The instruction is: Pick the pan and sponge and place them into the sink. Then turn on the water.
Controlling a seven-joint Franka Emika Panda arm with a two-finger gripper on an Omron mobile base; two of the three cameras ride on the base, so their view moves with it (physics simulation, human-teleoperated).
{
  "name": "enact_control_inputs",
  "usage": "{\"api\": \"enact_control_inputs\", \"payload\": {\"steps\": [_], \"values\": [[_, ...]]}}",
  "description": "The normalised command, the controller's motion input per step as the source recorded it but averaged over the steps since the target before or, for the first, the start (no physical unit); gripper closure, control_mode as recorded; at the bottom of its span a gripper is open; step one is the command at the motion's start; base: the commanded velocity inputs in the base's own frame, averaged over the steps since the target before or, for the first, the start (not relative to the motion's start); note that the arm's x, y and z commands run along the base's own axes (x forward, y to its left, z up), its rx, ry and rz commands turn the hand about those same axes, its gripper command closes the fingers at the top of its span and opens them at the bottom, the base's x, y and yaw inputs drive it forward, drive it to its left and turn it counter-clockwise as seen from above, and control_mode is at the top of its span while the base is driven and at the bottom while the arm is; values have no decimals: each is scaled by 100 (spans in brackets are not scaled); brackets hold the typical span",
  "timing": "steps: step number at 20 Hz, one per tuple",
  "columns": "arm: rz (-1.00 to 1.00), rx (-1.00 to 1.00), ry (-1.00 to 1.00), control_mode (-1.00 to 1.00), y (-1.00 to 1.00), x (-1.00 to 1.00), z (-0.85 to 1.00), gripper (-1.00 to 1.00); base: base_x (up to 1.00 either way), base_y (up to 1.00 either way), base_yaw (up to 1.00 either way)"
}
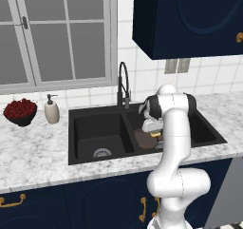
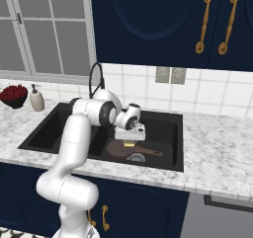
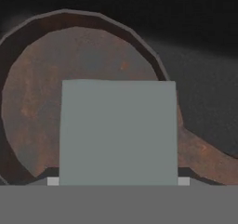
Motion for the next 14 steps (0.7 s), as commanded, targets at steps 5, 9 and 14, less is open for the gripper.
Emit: {"api": "enact_control_inputs", "payload": {"steps": [5, 9, 14], "values": [[0, 0, -6, -100, 0, 24, -40, 100, 0, 0, 0], [0, 0, -5, -100, 0, 16, -31, 100, 0, 0, 0], [0, 0, 0, -100, 0, 4, -6, -100, 0, 0, 0]]}}
